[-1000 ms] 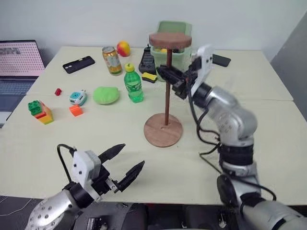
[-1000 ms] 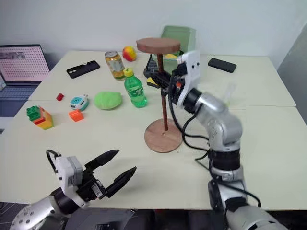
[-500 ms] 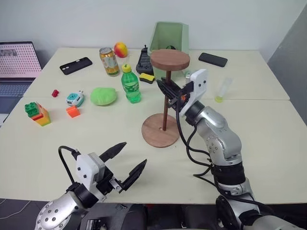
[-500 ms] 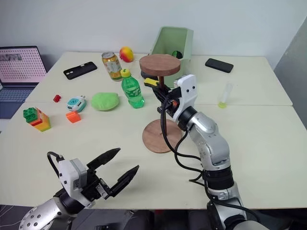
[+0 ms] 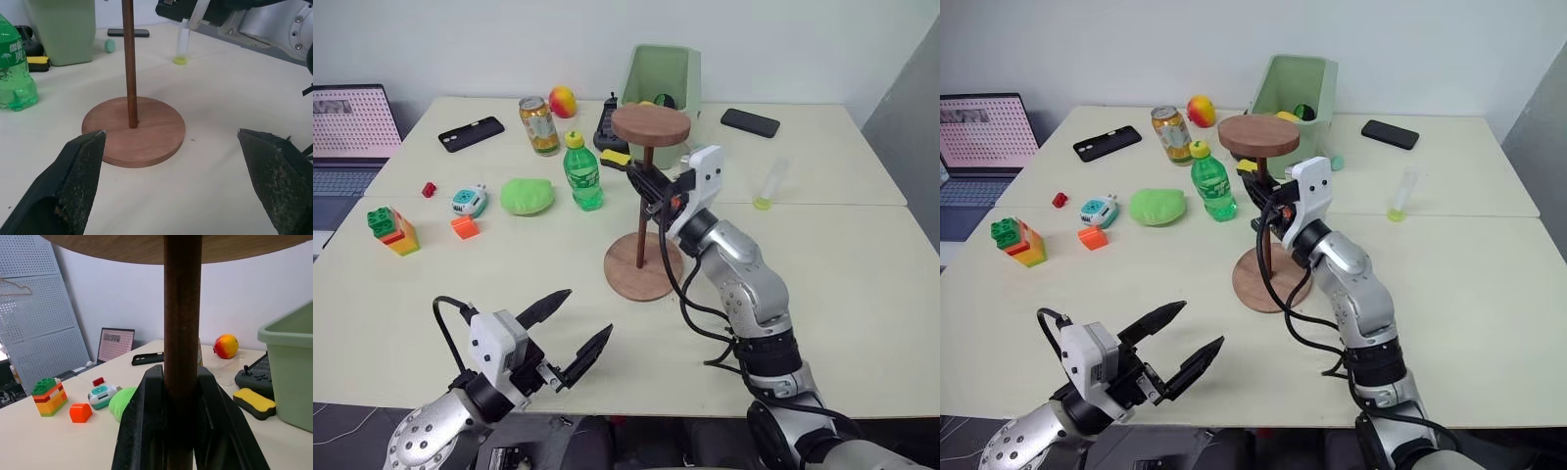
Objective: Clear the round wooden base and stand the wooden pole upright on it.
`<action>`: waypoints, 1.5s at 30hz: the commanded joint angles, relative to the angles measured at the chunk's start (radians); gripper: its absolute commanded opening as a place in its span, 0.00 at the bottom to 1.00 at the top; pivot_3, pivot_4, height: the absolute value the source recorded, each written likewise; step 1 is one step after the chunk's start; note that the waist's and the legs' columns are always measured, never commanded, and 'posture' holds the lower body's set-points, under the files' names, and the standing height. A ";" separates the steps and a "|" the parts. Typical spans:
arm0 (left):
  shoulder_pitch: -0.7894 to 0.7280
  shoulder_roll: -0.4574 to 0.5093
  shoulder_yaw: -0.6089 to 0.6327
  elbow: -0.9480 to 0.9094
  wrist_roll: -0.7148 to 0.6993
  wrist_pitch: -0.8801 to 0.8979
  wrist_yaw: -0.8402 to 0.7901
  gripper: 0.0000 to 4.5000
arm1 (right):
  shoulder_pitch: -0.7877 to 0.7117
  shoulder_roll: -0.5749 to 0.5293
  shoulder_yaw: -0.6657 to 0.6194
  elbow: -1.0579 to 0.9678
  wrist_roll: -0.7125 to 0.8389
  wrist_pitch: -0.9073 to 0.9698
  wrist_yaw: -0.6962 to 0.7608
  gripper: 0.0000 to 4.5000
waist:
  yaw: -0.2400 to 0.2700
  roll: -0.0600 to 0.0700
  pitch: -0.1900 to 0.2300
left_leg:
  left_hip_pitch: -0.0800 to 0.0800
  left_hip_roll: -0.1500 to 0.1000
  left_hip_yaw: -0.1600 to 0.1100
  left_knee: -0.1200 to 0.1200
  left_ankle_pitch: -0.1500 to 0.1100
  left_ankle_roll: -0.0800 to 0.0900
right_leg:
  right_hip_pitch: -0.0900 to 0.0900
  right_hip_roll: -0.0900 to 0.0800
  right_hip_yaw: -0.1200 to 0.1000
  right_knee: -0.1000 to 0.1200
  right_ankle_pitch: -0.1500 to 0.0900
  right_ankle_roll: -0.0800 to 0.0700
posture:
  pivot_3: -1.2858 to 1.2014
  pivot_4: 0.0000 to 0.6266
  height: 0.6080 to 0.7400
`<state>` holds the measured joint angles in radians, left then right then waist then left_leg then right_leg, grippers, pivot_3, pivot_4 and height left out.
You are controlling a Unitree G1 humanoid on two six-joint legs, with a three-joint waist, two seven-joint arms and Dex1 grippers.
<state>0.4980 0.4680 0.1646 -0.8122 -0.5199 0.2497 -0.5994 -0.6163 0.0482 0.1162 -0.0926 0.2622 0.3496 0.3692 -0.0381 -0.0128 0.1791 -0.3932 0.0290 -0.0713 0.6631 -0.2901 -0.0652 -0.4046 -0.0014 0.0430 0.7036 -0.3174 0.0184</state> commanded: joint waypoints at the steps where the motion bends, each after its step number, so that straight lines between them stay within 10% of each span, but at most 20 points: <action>1: 0.012 0.003 0.009 -0.005 0.008 -0.029 -0.007 1.00 | 0.002 -0.021 0.020 0.002 -0.029 -0.043 0.012 0.06 | 0.000 0.000 0.000 | 0.000 0.000 0.000 0.000 0.000 0.000 | 0.000 0.000 0.000 0.000 0.000 0.000 | 0.52 0.24 1.00; 45: 0.008 0.025 0.029 -0.027 -0.002 -0.022 0.009 1.00 | 0.077 -0.032 0.097 0.107 -0.115 -0.215 0.004 0.06 | 0.003 -0.001 -0.012 | 0.027 -0.001 -0.001 -0.003 -0.001 0.001 | 0.027 0.003 0.000 -0.006 -0.001 -0.001 | 0.52 0.24 1.00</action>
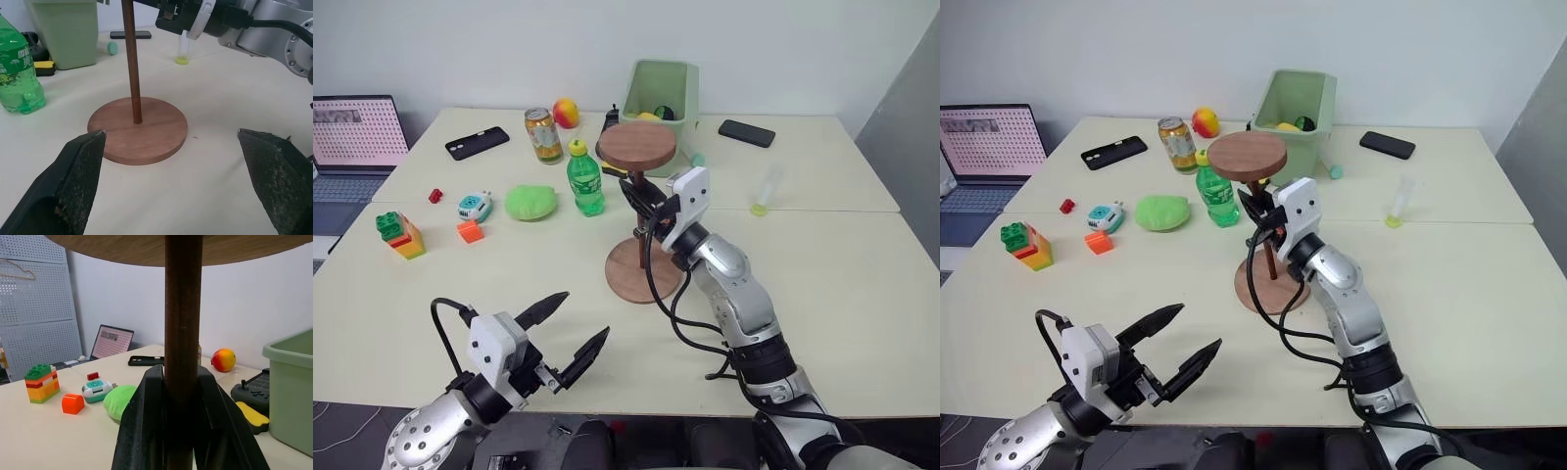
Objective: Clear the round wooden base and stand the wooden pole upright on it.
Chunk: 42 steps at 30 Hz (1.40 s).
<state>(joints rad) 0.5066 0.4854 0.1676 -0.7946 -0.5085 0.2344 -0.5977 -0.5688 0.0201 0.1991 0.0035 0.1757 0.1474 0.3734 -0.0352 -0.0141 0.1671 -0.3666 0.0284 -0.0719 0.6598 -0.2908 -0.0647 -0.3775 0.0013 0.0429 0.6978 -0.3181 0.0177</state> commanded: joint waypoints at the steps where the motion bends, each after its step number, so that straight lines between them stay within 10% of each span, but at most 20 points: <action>1: 0.002 0.007 0.028 -0.044 -0.014 -0.007 0.007 1.00 | 0.050 -0.004 0.028 0.002 -0.028 -0.026 0.009 0.06 | 0.000 0.000 0.000 | 0.000 0.000 0.000 0.000 0.000 0.000 | 0.000 0.000 0.000 0.000 0.000 0.000 | 0.52 0.24 1.00; 19: -0.010 0.012 0.046 -0.047 -0.028 0.023 0.017 1.00 | 0.139 -0.067 0.125 0.037 -0.070 0.154 0.072 0.06 | 0.000 -0.003 -0.021 | 0.022 0.000 -0.002 -0.015 -0.001 0.000 | 0.019 0.000 0.001 -0.012 -0.003 -0.005 | 0.52 0.24 1.00; 31: -0.139 0.085 0.110 0.015 -0.138 0.133 0.001 1.00 | 0.094 -0.273 0.063 -0.247 0.118 0.547 0.266 0.70 | 0.003 0.001 -0.007 | 0.000 0.001 -0.004 -0.016 -0.001 0.000 | -0.001 -0.001 -0.001 -0.014 -0.003 -0.004 | 0.52 0.24 1.00; 37: -0.359 0.353 0.203 0.195 -0.383 0.419 -0.107 1.00 | 0.096 -0.612 0.021 -0.305 0.144 0.635 0.471 0.99 | 0.007 0.001 0.000 | -0.001 -0.001 -0.006 -0.015 -0.001 0.000 | 0.001 -0.003 -0.004 -0.016 -0.003 -0.004 | 0.52 0.24 1.00; 42: -0.654 0.567 0.155 0.460 -0.370 0.515 -0.260 1.00 | 0.064 -0.806 -0.077 -0.281 0.218 0.651 0.618 1.00 | 0.006 -0.001 0.015 | 0.000 -0.003 -0.004 -0.015 -0.001 0.000 | 0.002 0.003 -0.005 -0.017 -0.002 -0.004 | 0.52 0.24 1.00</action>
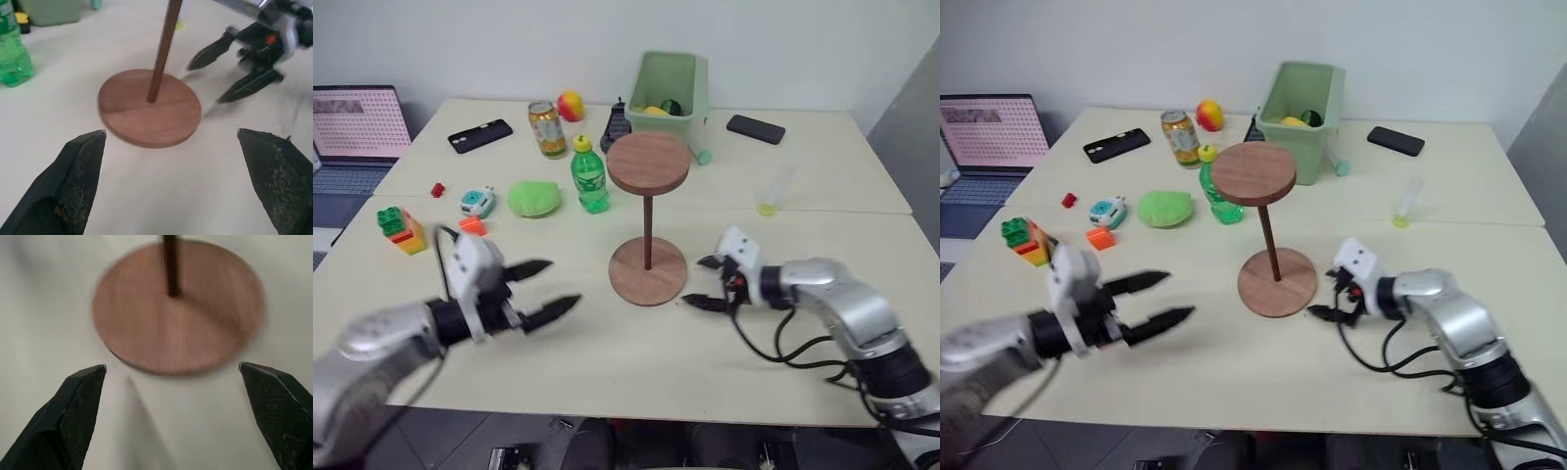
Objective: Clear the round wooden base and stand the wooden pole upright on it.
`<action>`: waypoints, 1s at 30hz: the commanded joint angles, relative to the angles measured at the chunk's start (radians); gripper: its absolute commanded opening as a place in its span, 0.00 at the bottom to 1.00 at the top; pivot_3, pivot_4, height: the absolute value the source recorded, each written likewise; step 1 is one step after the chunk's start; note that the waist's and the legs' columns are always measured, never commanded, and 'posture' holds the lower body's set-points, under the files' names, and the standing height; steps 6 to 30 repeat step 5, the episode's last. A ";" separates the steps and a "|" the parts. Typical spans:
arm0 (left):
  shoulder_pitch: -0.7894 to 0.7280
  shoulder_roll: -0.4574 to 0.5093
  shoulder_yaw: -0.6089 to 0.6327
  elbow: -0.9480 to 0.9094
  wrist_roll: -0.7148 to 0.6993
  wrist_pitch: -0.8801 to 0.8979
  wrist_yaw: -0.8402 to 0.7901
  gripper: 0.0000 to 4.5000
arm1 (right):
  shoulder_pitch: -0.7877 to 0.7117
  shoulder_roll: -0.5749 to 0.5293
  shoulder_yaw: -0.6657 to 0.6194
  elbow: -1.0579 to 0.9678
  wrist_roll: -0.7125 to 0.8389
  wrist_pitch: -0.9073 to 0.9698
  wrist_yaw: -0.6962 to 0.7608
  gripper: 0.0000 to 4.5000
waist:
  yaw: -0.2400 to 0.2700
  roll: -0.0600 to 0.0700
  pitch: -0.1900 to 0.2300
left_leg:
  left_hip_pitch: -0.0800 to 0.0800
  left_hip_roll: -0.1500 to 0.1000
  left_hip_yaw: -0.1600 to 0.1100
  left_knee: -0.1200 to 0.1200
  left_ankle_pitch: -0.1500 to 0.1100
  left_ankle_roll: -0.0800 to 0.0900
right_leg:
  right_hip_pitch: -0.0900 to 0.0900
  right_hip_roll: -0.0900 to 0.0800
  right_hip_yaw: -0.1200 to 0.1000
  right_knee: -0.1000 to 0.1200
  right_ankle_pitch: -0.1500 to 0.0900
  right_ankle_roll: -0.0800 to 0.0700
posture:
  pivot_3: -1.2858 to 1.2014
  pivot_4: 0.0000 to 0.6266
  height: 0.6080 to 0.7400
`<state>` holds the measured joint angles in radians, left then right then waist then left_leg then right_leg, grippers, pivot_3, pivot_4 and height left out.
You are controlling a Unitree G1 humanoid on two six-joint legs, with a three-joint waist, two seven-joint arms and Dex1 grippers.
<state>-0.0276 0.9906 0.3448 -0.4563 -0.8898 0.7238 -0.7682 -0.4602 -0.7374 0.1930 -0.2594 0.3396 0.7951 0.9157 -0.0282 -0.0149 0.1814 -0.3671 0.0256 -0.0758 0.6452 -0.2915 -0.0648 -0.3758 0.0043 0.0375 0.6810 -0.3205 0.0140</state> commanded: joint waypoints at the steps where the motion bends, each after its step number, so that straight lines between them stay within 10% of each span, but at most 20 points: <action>1: -0.162 0.078 -0.041 0.166 0.023 0.027 -0.118 1.00 | -0.055 -0.062 -0.080 -0.014 0.065 0.010 0.086 1.00 | -0.006 0.000 0.001 | 0.000 0.000 0.001 0.000 0.000 0.000 | 0.000 0.001 0.000 0.001 0.000 0.000 | 0.52 0.24 1.00; 30: -0.245 0.096 -0.157 0.274 0.149 -0.058 -0.229 1.00 | -0.086 -0.046 -0.146 -0.012 0.135 0.069 0.073 1.00 | -0.021 0.000 0.001 | 0.000 0.003 0.003 -0.002 -0.002 0.003 | -0.004 0.002 0.003 0.000 0.000 0.000 | 0.52 0.24 1.00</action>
